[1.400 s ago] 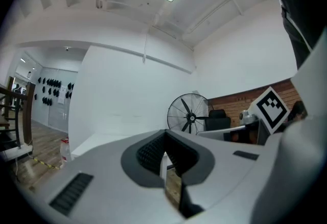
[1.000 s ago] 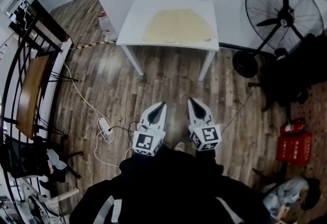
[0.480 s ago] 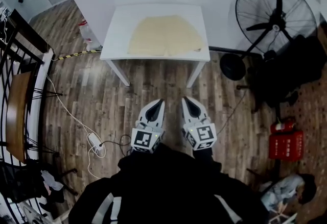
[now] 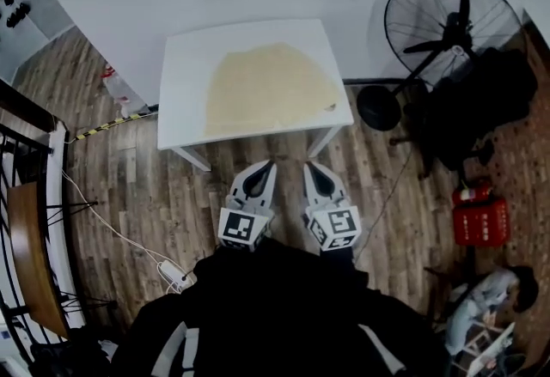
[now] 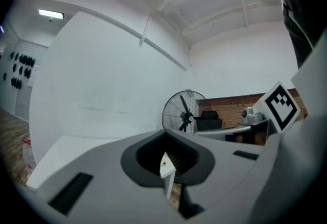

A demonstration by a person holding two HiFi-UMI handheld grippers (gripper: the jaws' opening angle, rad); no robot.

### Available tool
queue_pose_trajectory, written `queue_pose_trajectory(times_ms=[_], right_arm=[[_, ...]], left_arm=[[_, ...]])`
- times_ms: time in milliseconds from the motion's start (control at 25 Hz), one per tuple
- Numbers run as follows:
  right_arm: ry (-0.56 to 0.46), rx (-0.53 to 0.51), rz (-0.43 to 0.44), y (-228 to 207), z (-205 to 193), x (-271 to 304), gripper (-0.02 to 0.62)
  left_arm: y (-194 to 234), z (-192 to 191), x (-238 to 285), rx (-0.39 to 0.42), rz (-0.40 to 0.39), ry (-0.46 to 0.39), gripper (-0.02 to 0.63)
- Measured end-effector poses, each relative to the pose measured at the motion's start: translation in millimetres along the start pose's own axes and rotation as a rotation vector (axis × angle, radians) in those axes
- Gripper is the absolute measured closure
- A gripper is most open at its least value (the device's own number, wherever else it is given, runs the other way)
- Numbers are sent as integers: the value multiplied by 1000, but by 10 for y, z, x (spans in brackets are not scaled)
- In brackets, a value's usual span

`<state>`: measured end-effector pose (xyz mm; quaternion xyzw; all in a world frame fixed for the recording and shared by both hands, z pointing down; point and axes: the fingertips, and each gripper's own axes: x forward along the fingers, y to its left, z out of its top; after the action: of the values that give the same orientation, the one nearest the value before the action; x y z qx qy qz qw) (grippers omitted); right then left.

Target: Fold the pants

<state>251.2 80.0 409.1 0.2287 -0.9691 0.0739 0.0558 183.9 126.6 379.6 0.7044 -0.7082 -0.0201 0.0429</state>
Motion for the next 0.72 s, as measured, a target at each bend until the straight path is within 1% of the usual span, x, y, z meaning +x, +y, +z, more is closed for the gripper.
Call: queue_pose_trajectory(times_ms=[160,360,520,720], right_arm=[[34,17,-93,-90,-42,321,594],[53,24,-142,-136,-13,579,594],[10,12,-159,-204,64,775,594],[-57,9,-174,-373,160,1119,594]], left_arm=[[368,19,174,-9,-50,25,604],[670,7,340,-38,-72,42,604],[844,7,482,-46,-82,30,604],[1092,-5,784,-20,-94,3,603]])
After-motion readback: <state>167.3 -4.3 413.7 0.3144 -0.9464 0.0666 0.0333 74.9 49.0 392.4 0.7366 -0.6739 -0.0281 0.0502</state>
